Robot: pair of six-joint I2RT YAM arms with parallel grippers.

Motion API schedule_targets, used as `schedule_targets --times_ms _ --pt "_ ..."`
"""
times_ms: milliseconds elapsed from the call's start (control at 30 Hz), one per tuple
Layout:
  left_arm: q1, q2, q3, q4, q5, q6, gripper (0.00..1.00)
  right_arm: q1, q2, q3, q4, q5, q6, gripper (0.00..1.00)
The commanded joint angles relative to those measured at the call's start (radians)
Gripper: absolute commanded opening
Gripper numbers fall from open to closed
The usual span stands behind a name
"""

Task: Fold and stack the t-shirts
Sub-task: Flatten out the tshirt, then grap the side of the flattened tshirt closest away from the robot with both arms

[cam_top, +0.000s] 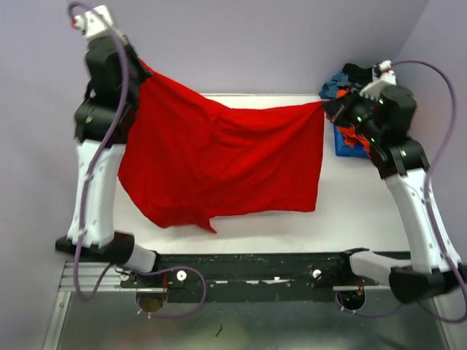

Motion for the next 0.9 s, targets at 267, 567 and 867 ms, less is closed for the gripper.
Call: schedule_targets --times_ms 267,567,867 --pt "0.030 0.722 0.212 0.175 0.179 -0.009 0.04 -0.003 0.583 0.214 0.044 0.137 0.041 0.35" --pt "0.030 0.660 0.031 0.200 0.165 -0.036 0.99 -0.003 0.545 0.040 0.108 0.214 0.052 0.74" --pt "0.030 0.248 -0.745 0.349 0.120 -0.261 0.92 -0.003 0.369 -0.308 0.118 0.390 0.186 0.59"
